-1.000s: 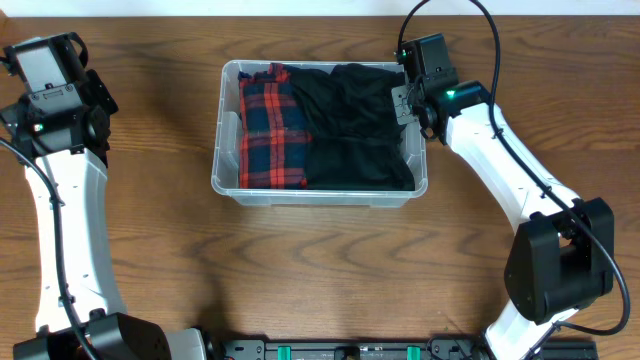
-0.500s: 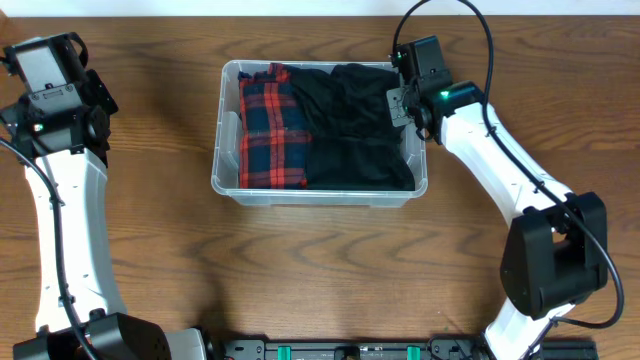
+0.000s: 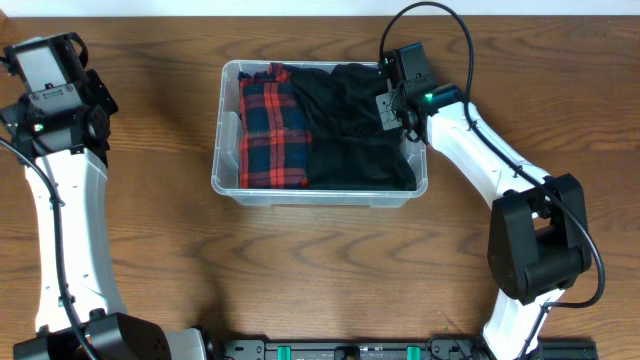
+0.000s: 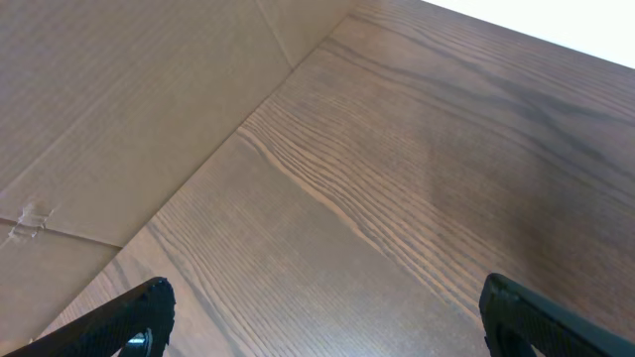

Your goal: Pack container

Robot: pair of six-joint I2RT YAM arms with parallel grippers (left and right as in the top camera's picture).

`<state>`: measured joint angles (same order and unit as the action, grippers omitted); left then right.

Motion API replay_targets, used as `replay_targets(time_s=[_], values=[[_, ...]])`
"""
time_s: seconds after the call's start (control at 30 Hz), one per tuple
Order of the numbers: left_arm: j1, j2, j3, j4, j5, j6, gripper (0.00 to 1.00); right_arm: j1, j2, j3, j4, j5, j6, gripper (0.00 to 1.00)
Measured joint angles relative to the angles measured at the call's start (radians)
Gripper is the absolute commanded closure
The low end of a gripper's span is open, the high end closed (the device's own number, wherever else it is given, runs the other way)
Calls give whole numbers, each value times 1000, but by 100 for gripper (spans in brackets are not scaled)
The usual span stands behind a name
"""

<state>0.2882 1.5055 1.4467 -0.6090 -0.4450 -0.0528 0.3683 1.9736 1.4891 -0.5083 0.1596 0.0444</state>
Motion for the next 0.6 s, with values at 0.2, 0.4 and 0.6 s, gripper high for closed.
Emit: replay_targets(time_s=[0.2, 0.4, 0.6], values=[[0, 0, 0, 0, 0, 0, 2, 21, -19, 2, -5, -21, -8, 48], [0, 0, 0, 0, 0, 0, 2, 37, -126, 1, -15, -31, -7, 20], [0, 0, 0, 0, 0, 0, 2, 106, -231, 2, -43, -33, -11, 16]])
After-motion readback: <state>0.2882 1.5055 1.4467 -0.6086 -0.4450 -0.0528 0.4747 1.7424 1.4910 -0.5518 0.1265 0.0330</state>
